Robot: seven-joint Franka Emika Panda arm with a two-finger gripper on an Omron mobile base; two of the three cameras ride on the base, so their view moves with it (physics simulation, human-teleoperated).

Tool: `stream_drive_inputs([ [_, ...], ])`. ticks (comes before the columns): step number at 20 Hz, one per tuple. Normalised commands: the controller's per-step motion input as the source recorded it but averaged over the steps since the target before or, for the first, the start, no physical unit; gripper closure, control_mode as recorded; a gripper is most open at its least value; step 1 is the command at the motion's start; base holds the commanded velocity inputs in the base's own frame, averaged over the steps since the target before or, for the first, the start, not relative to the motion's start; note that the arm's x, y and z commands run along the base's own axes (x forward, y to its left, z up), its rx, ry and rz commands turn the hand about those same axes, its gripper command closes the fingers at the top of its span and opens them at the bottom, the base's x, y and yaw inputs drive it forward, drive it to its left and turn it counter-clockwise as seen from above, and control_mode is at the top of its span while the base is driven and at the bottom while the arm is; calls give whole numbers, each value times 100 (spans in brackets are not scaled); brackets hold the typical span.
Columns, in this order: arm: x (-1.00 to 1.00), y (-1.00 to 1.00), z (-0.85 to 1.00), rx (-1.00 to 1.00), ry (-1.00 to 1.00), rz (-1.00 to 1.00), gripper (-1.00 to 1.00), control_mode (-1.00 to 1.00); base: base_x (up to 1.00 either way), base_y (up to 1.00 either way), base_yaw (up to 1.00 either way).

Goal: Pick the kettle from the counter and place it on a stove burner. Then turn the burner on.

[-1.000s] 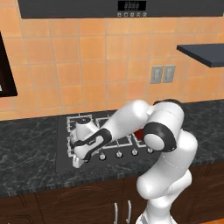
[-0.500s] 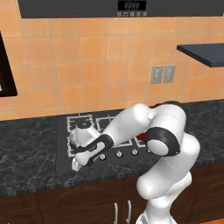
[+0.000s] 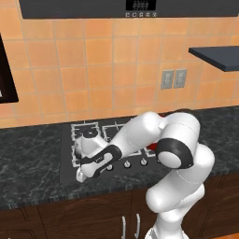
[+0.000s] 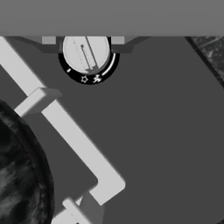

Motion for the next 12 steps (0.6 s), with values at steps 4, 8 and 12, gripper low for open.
stream_drive_inputs([
  [4,-35,-10,10,0,-9,0,100,-100,0,0,0],
  [8,-34,-4,23,0,-10,0,100,-100,0,0,0],
  [12,-32,0,26,0,-12,0,-100,-100,0,0,0],
])
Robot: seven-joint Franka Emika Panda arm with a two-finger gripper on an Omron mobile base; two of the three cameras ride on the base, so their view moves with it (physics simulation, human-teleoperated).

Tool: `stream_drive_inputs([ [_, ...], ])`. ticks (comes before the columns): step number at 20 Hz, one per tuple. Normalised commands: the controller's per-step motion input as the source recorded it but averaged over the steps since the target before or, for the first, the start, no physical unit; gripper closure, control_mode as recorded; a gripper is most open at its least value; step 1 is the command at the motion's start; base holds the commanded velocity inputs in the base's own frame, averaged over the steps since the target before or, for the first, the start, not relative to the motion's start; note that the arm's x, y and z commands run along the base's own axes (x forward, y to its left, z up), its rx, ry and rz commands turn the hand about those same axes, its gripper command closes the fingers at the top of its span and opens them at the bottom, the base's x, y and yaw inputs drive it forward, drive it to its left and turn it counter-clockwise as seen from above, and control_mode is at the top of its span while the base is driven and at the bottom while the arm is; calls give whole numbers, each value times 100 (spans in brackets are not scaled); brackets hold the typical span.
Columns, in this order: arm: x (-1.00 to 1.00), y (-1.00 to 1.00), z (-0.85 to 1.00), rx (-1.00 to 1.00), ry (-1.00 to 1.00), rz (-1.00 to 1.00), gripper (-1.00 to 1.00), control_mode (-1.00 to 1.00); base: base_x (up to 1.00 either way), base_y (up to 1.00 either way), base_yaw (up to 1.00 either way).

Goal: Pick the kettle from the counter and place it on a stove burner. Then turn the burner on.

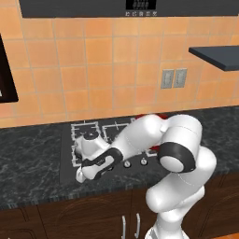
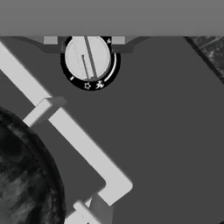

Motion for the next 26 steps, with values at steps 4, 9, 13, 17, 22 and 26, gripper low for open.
stream_drive_inputs([
  [4,-32,0,34,0,-13,0,-100,-100,0,0,0],
  [9,-36,0,37,0,-6,0,-100,-100,0,0,0],
  [13,-46,0,43,0,-2,0,-100,-100,0,0,0],
  [17,-60,0,50,0,-12,0,-100,-100,0,0,0],
  [22,-66,13,55,-4,-25,0,-100,-100,0,0,0],
  [26,-46,29,34,-5,-13,2,-100,-100,0,0,0],
])
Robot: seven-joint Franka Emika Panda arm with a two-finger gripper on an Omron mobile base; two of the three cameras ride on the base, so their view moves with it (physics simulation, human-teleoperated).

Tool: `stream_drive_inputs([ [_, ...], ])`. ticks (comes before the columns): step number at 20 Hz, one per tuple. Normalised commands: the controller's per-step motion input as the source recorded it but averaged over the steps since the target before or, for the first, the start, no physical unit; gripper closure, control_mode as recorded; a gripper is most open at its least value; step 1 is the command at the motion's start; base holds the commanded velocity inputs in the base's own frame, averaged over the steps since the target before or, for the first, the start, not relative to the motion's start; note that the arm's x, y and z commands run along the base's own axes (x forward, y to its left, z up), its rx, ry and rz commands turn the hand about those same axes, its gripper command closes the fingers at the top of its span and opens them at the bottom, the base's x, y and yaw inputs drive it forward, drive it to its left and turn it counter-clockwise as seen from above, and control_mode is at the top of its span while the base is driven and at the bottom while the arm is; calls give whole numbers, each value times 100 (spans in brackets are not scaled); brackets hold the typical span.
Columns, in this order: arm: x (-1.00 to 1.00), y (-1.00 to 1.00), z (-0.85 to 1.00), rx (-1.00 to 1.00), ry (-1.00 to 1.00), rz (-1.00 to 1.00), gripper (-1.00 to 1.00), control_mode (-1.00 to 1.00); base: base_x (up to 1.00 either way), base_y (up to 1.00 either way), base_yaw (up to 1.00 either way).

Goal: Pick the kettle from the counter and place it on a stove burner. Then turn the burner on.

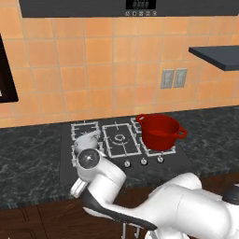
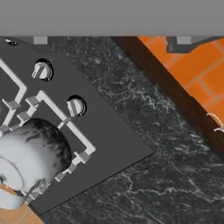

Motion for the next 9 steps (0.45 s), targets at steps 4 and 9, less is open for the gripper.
stream_drive_inputs([
  [4,-27,26,33,-5,-8,12,-100,-100,0,0,0],
  [9,-32,29,59,-9,-18,9,-100,-100,0,0,0],
])
